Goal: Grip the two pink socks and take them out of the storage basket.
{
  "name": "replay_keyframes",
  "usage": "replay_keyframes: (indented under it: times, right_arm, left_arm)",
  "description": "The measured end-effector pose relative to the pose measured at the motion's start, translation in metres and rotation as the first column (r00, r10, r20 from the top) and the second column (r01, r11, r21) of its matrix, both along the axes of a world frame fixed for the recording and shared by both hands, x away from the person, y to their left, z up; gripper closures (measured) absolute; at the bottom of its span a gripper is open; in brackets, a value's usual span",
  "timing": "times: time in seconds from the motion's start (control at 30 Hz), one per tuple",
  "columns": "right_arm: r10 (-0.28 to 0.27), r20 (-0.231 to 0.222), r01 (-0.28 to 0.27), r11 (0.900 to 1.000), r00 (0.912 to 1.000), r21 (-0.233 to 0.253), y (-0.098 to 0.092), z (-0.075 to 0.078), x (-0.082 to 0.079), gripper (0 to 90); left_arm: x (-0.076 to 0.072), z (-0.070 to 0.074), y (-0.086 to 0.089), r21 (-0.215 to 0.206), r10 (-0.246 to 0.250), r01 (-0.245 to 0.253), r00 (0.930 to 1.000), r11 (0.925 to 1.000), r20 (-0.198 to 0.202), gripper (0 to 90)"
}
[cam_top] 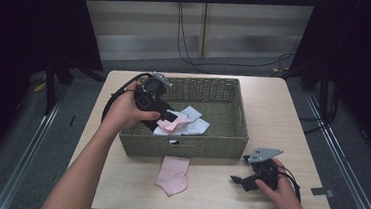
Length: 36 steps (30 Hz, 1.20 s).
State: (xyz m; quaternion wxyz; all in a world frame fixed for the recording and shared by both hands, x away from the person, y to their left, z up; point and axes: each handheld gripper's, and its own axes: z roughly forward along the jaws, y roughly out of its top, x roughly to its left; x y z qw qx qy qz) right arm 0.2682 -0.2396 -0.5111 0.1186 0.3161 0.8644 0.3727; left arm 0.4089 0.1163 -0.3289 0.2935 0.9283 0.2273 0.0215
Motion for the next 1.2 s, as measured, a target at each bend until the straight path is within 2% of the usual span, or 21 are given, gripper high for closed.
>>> replay_keyframes:
  times: [0.07,0.33,0.4,0.5,0.67,0.7,0.77,0.93,0.97,1.13,1.2]
  right_arm:
    - [-0.001,-0.001,0.001,1.000,1.0000,0.000,0.000,0.000,0.000,10.6]
    - [-0.002,-0.001,0.002,1.000,1.0000,0.002,0.000,0.000,0.000,10.6]
    - [-0.003,-0.001,0.003,1.000,1.0000,0.002,0.000,0.000,0.000,10.6]
    - [-0.003,-0.002,0.003,1.000,1.0000,0.002,0.000,0.000,0.000,10.6]
    - [-0.003,-0.002,0.003,1.000,1.0000,0.002,0.000,0.000,0.000,10.6]
    - [-0.003,-0.002,0.003,1.000,1.0000,0.002,0.000,0.000,0.000,10.6]
    - [-0.003,-0.002,0.003,1.000,1.0000,0.002,0.000,0.000,0.000,10.6]
    - [-0.003,-0.001,0.003,1.000,1.0000,0.002,0.000,0.000,0.000,10.6]
    - [-0.003,-0.001,0.003,1.000,1.0000,0.002,0.000,0.000,0.000,10.6]
    - [-0.005,0.000,0.005,1.000,1.0000,0.001,0.000,0.000,0.000,10.6]
    - [-0.003,-0.001,0.003,1.000,1.0000,0.002,0.000,0.000,0.000,10.6]
  left_arm:
    - [0.005,-0.004,0.000,0.015,0.005,-0.005,1.0000,0.9999,-0.001,40.6]
    - [0.022,-0.021,-0.002,0.006,0.054,-0.054,0.9985,0.9985,-0.009,37.3]
    - [0.026,-0.024,-0.002,0.025,0.052,-0.052,0.9986,0.9984,-0.006,37.3]
    - [0.029,-0.028,-0.003,0.016,0.064,-0.064,0.9979,0.9978,-0.007,37.3]
    - [0.039,-0.037,-0.004,0.040,0.080,-0.080,0.9968,0.9960,-0.007,37.3]
    - [0.041,-0.039,-0.004,0.053,0.071,-0.070,0.9974,0.9961,-0.011,37.3]
    - [0.043,-0.045,-0.006,0.049,0.074,-0.074,0.9971,0.9961,-0.012,37.0]
    - [0.052,-0.062,-0.013,0.079,0.069,-0.066,0.9971,0.9947,-0.033,34.0]
    - [0.052,-0.062,-0.013,0.079,0.069,-0.066,0.9971,0.9947,-0.033,33.9]
    - [0.056,-0.077,-0.022,0.103,0.050,-0.043,0.9965,0.9938,-0.067,32.6]
    - [0.057,-0.083,-0.024,0.102,0.058,-0.050,0.9955,0.9935,-0.074,32.0]
